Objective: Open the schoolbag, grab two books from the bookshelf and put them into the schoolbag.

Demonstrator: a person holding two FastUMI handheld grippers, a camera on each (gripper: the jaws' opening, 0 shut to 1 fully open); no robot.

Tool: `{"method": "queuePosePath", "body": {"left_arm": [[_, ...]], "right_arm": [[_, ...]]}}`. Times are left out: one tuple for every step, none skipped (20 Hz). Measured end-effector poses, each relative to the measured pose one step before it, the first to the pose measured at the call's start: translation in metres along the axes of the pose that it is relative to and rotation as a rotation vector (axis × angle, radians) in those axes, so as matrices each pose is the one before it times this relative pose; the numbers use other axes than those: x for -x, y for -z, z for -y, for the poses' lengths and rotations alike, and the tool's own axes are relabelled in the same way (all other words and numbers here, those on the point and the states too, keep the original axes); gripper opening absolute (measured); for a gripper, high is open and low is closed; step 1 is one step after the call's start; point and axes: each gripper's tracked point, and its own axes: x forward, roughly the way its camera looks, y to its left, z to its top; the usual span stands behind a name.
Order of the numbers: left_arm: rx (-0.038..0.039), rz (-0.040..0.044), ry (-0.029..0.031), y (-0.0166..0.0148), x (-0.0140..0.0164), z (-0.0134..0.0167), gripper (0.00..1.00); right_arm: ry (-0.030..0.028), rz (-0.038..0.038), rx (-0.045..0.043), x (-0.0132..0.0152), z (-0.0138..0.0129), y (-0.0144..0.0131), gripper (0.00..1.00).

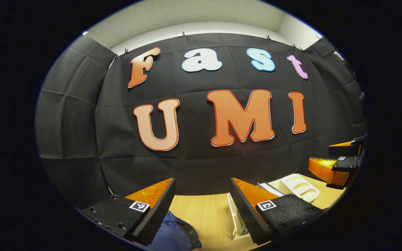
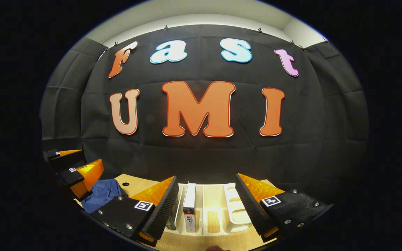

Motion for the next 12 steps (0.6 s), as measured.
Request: {"method": "queuePosePath", "body": {"left_arm": [[0.00123, 0.00426, 0.00012, -0.00105, 0.00006, 0.00018, 0.99], [0.00069, 0.0019, 0.00287, -0.0025, 0.00151, 0.0013, 0.95], [-0.00243, 0.00221, -0.00154, 0.00065, 0.00133, 0.00005, 0.95], [-0.00198, 0.00356, -0.00201, -0.00253, 0.00078, -0.0011, 0.95], [-0.00315, 0.0051, -0.00455, -0.00123, 0.00122, -0.0013, 0.95], [-0.00046, 0.00436, -0.0029, -0.00257, 0.00027, -0.00069, 0.95], [-0.00032, 0.00194, -0.00296, 0.00045, 0.0008, -0.00233, 0.95], [0.00137, -0.00126, -0.00098, -0.00018, 0.00125, -0.00054, 0.95], [-0.00004, -0.00413, -0.00248, 0.00287, -0.00042, -0.00118, 0.95], [0.00047, -0.00452, -0.00297, 0.00027, -0.00012, -0.00024, 0.95], [-0.00005, -0.00143, -0.00146, 0.0021, 0.00287, -0.00142, 0.95], [0.00028, 0.00008, -0.00383, -0.001, -0.00001, -0.00161, 0.95]], "right_arm": [[0.00116, 0.00246, 0.00011, 0.0, 0.00029, 0.00029, 0.96], [-0.00437, 0.00132, 0.00074, 0.0011, -0.00087, -0.00099, 0.97], [0.00094, 0.00287, 0.00191, 0.00103, 0.00029, 0.00027, 0.97], [-0.00159, 0.00223, -0.00005, 0.00057, -0.00028, -0.00154, 0.96], [0.00075, 0.0033, -0.00119, 0.00017, 0.00041, -0.00155, 0.97], [0.0039, 0.00203, 0.00074, 0.00029, 0.00178, -0.00077, 0.97], [-0.00121, -0.00078, 0.00066, 0.00047, 0.0, 0.00107, 0.97], [0.00233, -0.00035, -0.00023, 0.00005, 0.00003, 0.00049, 0.97], [-0.00308, -0.00266, -0.00211, 0.00042, -0.00055, 0.0009, 0.97], [-0.00171, -0.00468, -0.00127, 0.0002, -0.00104, 0.00114, 0.97], [-0.00317, -0.00457, 0.0015, 0.00092, -0.001, 0.00288, 0.97], [-0.00198, -0.00454, 0.00261, 0.0006, -0.00142, 0.00151, 0.97]]}}
